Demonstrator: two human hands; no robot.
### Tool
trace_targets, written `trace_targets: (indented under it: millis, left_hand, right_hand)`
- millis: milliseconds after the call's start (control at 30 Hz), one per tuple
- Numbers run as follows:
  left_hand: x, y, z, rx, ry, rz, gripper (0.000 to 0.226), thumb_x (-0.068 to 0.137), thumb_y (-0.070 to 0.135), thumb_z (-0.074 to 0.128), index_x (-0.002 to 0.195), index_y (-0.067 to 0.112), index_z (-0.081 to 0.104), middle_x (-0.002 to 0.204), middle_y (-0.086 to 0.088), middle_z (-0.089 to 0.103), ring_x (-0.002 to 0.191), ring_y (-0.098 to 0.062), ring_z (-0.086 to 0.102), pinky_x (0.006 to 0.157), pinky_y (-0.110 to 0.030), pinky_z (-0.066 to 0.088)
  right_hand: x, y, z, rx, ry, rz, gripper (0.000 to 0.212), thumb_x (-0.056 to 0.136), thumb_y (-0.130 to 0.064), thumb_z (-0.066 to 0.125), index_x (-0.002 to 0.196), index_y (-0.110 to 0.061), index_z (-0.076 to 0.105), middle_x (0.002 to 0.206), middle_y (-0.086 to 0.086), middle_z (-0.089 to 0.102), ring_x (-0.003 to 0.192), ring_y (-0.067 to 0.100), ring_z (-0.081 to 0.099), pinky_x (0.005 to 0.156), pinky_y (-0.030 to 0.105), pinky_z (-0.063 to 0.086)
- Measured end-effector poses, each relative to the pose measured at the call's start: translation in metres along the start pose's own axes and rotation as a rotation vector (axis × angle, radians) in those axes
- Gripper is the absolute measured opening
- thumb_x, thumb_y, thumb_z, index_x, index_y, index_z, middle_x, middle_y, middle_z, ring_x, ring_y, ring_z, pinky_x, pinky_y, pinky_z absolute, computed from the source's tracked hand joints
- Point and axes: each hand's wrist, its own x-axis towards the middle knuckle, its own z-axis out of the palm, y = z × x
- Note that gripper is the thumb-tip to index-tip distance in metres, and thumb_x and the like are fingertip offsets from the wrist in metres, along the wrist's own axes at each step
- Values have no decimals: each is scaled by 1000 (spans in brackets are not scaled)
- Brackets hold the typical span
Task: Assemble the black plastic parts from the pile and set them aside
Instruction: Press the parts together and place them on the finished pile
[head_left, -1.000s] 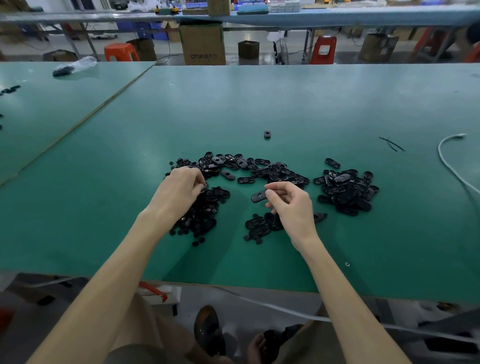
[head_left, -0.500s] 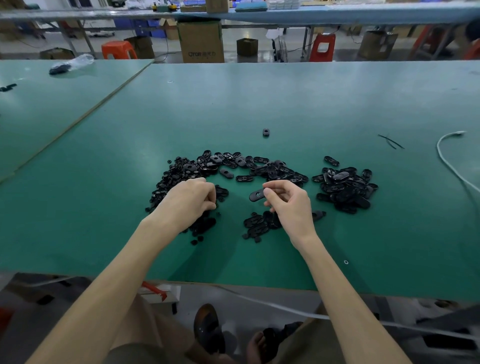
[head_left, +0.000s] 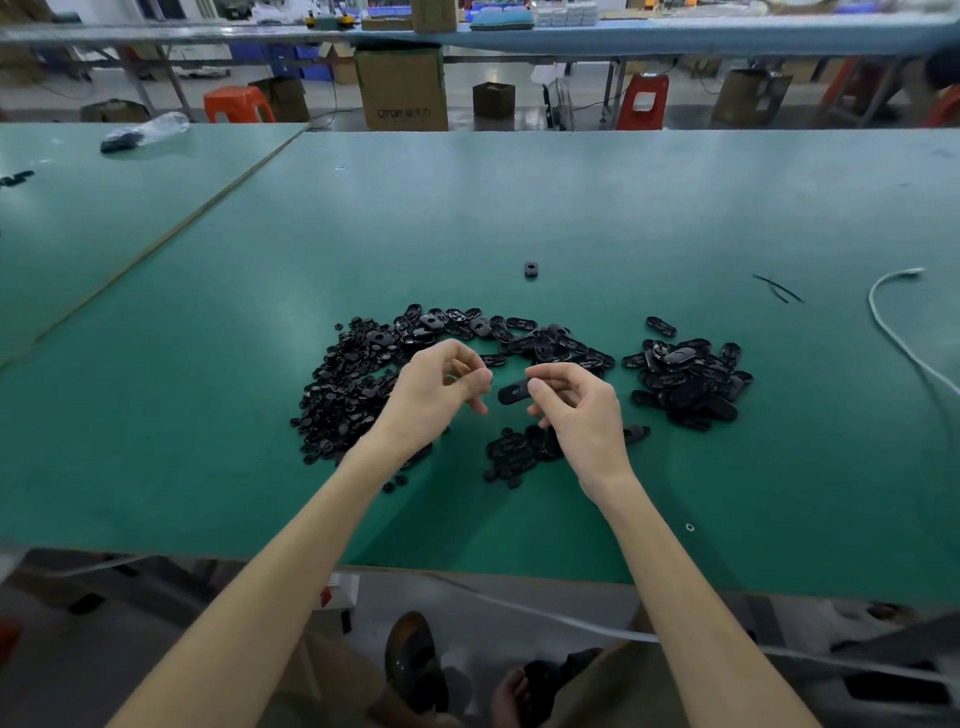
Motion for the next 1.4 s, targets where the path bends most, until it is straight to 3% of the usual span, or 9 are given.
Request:
trace_targets:
  millis: [233,467,600,700,867,1100,1300,1400]
  left_hand:
    - [5,-12,12,108,131,-49,12,102,19,64,91,21,59,83,1,73,60,-7,68,71,-29,50]
    - [6,-12,-2,267,118,-41,7,104,21,61,97,19,61,68,-1,69,58,-8,63,67,-35,54]
    - [6,-6,-5,266,119,-8,13,104,18,60,91,21,58,87,0,65,58,-2,61,61,-26,45]
    - [8,-4,-4,187,117,-22,12,103,16,62,92,20,60,78,-5,69,54,-3,57,62,-27,44]
    - [8,-3,8,-122,81,10,3,100,14,67,100,11,66,88,-4,74,61,-15,67,60,-25,44]
    - [8,-2,35,-418,182,3,12,100,9,66,97,16,77,86,-2,78,63,-11,66,58,-23,48]
    - [5,-5,46,-550,261,46,9,95,16,74,100,10,70,94,-3,80,67,-18,72,59,-22,52]
    - [3,-6,52,-539,273,63,7,93,18,77,97,15,72,87,2,78,71,-14,71,60,-19,49]
  right_hand:
    - [1,1,0,-6,1,1,11,97,-9,70,101,-17,75,87,-3,76,72,11,71,64,24,55]
    - [2,1,0,-17,-7,5,10,97,-9,70,101,-17,75,88,-3,76,73,11,72,66,24,55]
    - [1,1,0,-11,-1,0,10,98,-9,70,102,-17,75,86,-6,76,72,10,71,65,23,55]
    - [1,2,0,-6,-2,0,11,98,-10,70,102,-17,75,86,-6,76,72,10,71,64,22,54]
    - [1,3,0,-8,3,-15,15,99,-9,68,107,-18,77,90,-4,77,71,9,70,64,22,54]
    - [1,3,-1,-9,15,-27,16,100,-9,67,107,-18,78,87,-2,76,70,7,69,64,23,54]
    - [1,3,-1,46,56,-25,13,99,-6,68,103,-17,73,89,0,75,70,9,69,62,25,55]
    - [1,3,-1,63,53,-16,13,98,-5,69,102,-17,71,88,0,75,71,10,70,62,25,55]
